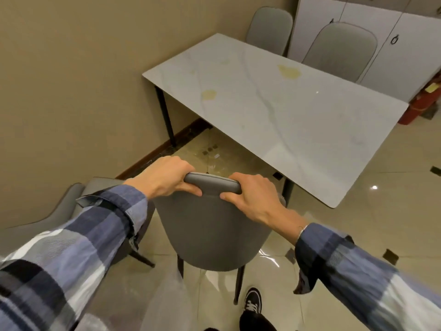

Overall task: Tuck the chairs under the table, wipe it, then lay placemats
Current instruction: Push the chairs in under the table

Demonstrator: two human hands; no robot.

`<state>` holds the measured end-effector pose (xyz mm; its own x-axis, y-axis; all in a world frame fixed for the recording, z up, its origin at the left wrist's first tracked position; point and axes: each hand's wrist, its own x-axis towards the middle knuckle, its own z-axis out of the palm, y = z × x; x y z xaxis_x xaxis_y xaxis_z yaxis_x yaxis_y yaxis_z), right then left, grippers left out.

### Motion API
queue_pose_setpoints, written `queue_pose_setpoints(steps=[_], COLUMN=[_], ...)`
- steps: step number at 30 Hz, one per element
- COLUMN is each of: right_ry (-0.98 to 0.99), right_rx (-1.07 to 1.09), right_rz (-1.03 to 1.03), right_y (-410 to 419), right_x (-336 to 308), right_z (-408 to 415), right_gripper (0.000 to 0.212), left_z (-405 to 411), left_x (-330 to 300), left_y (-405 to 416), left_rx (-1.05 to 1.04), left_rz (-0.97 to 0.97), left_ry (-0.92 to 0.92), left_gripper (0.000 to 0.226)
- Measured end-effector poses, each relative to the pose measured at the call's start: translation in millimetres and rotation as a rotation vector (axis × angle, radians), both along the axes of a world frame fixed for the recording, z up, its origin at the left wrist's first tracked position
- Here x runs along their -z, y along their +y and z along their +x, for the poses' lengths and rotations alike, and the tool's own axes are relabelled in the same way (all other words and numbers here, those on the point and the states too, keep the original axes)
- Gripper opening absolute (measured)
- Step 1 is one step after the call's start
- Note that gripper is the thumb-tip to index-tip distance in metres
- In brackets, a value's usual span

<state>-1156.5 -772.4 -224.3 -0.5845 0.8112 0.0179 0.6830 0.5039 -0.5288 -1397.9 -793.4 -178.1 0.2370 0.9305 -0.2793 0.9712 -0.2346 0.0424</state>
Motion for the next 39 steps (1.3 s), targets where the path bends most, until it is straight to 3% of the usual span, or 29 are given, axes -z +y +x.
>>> queue_pose_setpoints(steps=[7, 13, 21, 25, 29, 35, 39], right_ry=[-0.012, -0.101, -0.221, -0.257, -0.351, -0.298, -0.254], right_rx=[0.012, 0.116, 0.315, 0.363, 0.244, 0.199, 0.165], right_rz=[0.007, 0.009, 0.117, 0.163, 0.145, 0.178, 0.109], right_y=[48, 83, 69, 46, -3, -29, -40], right_x=[-6, -15, -29, -26, 12, 43, 53], right_z=[-32, -48, -58, -75, -124, -157, -165], right_gripper=[0.026, 0.032, 0.028, 0.026, 0.022, 0.018, 0.033], left_z=[-40, -53, -61, -75, -124, -166, -174], left_x=[4, 2, 0, 8, 60, 88, 98], left_y=[53, 115, 144, 140, 104, 81, 58], left_rx=[0.043, 0.170, 0.421, 0.555, 0.686, 0.710, 0.613], left_rz=[-0.040, -0.084, 0.085, 0.167, 0.168, 0.207, 0.170], left_ry=[-0.088, -0.093, -0.075, 0.000, 0.014, -0.019, -0.105], left_gripper=[0.071, 0.061, 0.069, 0.065, 0.061, 0.055, 0.059])
